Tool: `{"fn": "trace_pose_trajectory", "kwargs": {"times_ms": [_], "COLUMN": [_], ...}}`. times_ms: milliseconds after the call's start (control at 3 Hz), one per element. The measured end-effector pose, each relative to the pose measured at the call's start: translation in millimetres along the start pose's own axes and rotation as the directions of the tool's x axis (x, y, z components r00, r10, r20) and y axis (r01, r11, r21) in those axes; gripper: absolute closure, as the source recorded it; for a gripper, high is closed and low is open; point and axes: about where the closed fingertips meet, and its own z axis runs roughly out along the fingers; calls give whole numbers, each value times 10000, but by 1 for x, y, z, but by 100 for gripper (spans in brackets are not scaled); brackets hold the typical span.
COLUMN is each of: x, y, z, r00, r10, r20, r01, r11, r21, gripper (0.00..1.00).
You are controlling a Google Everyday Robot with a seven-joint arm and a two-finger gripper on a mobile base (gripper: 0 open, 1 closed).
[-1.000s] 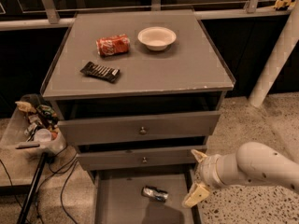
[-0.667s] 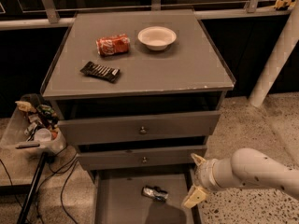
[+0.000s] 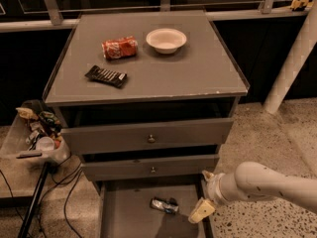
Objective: Pick redbull can from bottom drawer and place on counter
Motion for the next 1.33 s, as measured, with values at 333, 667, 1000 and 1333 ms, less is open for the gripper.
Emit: {"fn": "trace_pose_trajectory", "kwargs": {"times_ms": [333,667,1000,1333], "x": [0,3,9,19], "y": [0,-5,-13,-18], "z": [0,21,50,77], "r00": [10000,10000,9984,9850], "r10": [0,49,65,-176], "r20": [0,-30,563,1718], "r01": [0,-49,-44,283], "r11": [10000,9999,9993,9978], "r21": [-1,-146,-369,-599], "gripper": [0,0,0,0]}}
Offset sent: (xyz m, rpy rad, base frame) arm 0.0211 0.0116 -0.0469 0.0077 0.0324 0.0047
